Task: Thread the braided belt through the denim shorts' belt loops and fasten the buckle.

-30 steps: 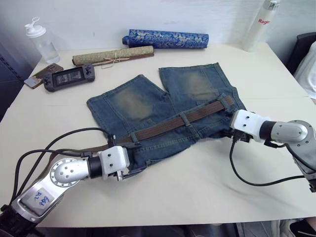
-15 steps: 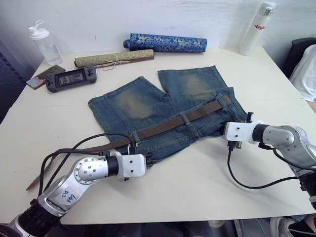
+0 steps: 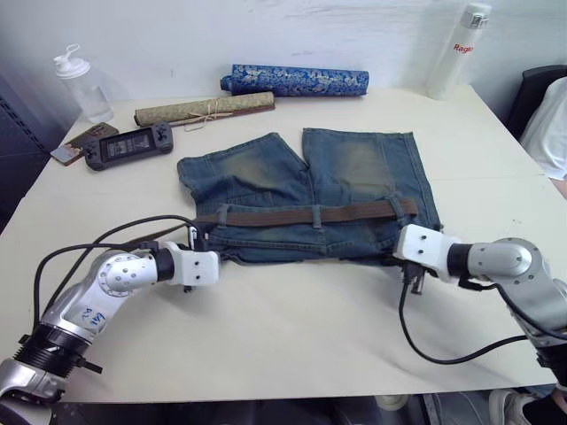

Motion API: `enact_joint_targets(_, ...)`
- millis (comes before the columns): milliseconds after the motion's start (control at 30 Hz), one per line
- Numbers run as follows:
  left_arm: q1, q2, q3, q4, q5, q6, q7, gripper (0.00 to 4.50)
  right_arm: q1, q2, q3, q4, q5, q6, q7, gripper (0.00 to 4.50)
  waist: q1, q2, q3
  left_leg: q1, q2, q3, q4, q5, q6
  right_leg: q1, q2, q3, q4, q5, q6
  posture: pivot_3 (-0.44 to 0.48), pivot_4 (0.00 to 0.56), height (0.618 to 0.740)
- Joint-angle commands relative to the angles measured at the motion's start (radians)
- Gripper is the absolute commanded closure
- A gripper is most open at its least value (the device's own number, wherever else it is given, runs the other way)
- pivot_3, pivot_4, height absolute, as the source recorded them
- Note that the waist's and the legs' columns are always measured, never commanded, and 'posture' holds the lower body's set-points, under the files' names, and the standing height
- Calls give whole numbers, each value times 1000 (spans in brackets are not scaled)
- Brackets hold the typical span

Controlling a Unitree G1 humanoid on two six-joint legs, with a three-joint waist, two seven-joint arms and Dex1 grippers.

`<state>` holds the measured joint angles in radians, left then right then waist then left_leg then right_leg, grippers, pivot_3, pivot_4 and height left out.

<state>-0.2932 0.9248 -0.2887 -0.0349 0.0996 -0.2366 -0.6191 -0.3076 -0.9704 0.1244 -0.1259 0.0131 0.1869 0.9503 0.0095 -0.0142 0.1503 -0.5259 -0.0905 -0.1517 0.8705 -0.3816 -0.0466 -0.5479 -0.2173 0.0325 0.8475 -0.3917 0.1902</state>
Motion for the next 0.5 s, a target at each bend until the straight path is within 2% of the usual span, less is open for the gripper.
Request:
enact_joint_targets(33,-51,33,5,338,98,-126,-13,4416,51,63,0,-232,100,253,-11,4500,-2,2,-1,0,0,0,0,0,0,0,0,0,0,0,0,0,150,637)
enact_joint_targets(200,-88,-23,-7,411,86,-192,-26,4416,60,63,5,-212,37,275,-56,4500,-5,5,-5,1,-1,-2,-1,0,0,0,0,0,0,2,6,0,150,637)
enact_joint_targets(300,-88,-56,27,450,43,-204,-39,4416,58,63,-4,-162,20,246,-70,4500,1,6,-6,1,-1,-2,-1,0,0,0,-1,0,0,2,6,0,150,637)
enact_joint_targets(500,-88,-75,26,436,58,-222,-54,4416,17,58,22,-61,-59,149,-112,4500,6,5,-7,1,-2,-2,-1,0,0,0,-1,0,0,2,6,0,150,637)
